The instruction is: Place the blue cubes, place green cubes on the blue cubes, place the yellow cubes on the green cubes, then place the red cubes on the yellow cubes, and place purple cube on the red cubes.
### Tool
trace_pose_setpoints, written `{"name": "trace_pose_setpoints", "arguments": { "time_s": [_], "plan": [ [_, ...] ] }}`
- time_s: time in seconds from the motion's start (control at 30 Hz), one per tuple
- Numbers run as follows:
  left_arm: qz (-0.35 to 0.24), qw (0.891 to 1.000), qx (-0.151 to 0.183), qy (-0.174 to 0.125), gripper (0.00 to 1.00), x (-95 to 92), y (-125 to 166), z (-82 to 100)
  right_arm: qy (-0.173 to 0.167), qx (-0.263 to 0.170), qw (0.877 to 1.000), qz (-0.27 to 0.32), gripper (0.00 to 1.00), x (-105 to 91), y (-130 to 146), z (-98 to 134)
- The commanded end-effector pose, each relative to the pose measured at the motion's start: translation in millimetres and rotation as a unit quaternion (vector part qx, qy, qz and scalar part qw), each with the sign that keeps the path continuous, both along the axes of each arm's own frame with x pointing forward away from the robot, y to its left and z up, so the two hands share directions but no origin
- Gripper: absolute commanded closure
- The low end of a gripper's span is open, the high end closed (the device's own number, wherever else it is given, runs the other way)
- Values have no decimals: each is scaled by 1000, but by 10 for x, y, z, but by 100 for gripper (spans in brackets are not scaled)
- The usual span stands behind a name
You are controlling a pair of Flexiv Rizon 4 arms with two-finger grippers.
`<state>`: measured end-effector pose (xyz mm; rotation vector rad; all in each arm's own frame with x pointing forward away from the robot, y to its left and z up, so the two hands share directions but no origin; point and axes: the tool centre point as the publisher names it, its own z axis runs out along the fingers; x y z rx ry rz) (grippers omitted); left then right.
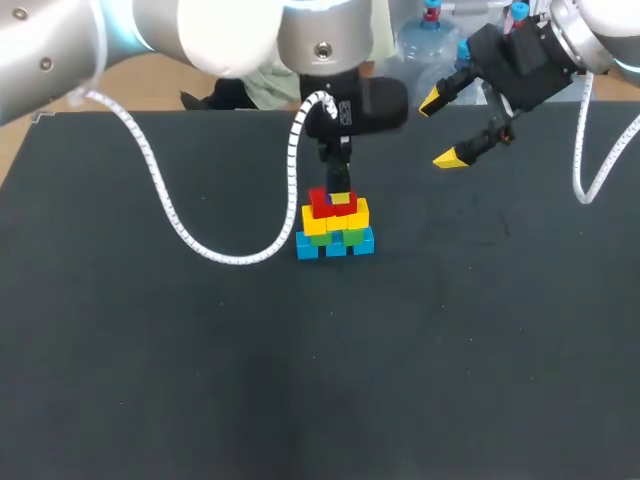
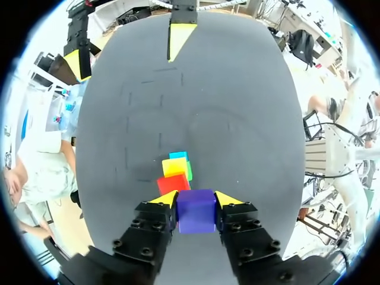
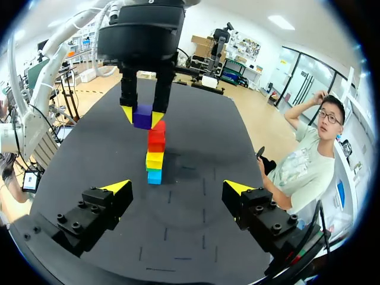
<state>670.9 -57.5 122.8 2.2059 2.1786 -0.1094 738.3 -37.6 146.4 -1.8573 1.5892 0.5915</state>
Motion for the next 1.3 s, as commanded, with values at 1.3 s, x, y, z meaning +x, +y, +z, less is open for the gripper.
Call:
{"name": "trace_pose_setpoints", "arguments": {
  "time_s": [1.3],
  "plan": [
    [9,1000,5,11,100,166,-36,-106,-1,0,1000,-1,0,-6,2,0]
  ]
}}
